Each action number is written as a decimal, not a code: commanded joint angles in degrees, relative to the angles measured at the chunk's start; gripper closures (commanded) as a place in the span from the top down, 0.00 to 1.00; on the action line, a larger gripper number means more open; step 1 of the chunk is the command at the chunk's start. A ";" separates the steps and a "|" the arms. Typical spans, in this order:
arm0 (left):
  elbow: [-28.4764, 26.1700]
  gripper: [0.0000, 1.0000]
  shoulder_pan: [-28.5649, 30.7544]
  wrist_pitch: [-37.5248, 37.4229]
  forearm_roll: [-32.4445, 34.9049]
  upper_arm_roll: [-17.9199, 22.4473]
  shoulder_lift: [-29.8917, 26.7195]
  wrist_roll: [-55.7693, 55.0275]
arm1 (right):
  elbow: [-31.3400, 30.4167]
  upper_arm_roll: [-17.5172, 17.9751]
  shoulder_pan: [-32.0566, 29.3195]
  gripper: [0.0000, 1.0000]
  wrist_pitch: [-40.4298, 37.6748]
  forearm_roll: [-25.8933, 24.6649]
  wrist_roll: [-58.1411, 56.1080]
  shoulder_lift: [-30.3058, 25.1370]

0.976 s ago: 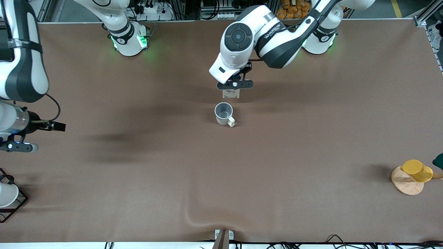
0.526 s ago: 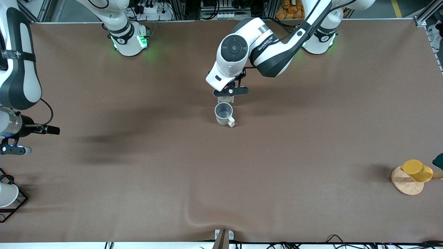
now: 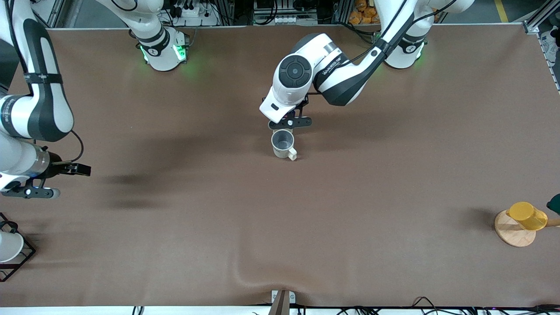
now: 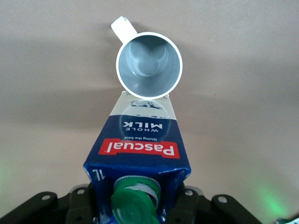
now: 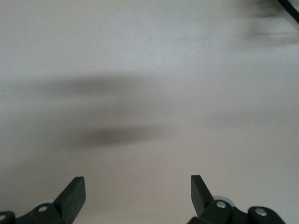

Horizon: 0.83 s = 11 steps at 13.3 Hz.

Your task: Place milk next to cup

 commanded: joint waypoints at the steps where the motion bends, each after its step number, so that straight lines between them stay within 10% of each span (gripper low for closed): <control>1: 1.09 0.58 -0.86 0.18 2.40 0.05 0.80 -1.71 | -2.74 0.70 0.19 1.00 -0.50 0.30 -1.68 -4.66; 11: 0.91 0.58 -2.00 2.46 5.04 0.05 3.53 -4.08 | -2.65 2.29 3.44 1.00 -17.35 11.17 -11.31 -22.04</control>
